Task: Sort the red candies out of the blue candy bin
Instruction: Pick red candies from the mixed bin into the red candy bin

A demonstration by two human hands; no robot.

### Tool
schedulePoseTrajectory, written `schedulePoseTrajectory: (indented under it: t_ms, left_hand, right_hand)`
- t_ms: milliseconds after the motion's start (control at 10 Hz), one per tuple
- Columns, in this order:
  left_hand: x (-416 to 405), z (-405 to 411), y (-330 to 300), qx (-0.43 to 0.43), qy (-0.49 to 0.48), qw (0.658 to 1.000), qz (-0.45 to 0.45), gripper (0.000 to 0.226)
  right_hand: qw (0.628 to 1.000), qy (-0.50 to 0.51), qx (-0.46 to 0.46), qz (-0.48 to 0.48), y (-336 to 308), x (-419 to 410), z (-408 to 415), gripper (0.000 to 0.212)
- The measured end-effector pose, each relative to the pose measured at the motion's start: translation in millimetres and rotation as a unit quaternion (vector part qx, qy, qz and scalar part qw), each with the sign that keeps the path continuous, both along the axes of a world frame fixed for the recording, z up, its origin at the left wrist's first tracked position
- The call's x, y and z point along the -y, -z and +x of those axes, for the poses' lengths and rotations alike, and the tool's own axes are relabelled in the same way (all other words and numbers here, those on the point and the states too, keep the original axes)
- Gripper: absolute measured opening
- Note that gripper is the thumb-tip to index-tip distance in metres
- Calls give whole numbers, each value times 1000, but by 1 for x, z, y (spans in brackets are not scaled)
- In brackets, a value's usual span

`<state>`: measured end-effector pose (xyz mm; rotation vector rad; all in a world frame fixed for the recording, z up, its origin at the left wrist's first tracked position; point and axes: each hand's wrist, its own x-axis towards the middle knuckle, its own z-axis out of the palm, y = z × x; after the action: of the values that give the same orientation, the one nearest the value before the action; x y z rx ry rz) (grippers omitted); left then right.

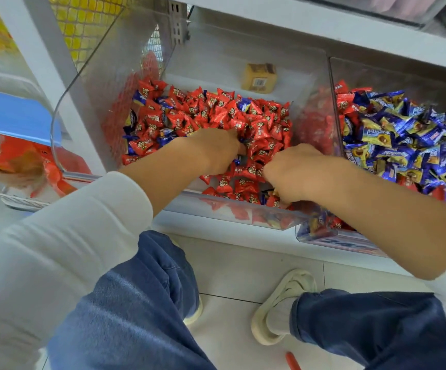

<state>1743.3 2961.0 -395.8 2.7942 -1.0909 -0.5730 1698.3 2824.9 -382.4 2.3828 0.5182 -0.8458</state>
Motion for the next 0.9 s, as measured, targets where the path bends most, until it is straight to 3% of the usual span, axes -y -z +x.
schedulePoseTrajectory:
  t_ms: [100,200,300,500,700,900]
  left_hand:
    - [3,-8,-9,-14,-32,999,5,32]
    - [-4,-1,-2,-16,-31,999,23,31]
    - [-13,3,1,-23,-50,998,8,27]
    - [-33,9,9,-26,-68,997,-22,24]
    - [-45,15,11,-5,-101,991,-91,26]
    - [-23,0,5,3,-13,997,-77,13]
  right_hand:
    - [1000,-13,-9,-19,9,-4,0,24]
    - [999,0,1,34,13,2,2,30]
    - [989,47,50,128,14,5,6,27]
    - [931,125,171,298,6,3,20,29]
    - [955,121,120,243,-4,14,14,27]
    - [987,92,-16,131,8,6,2,28]
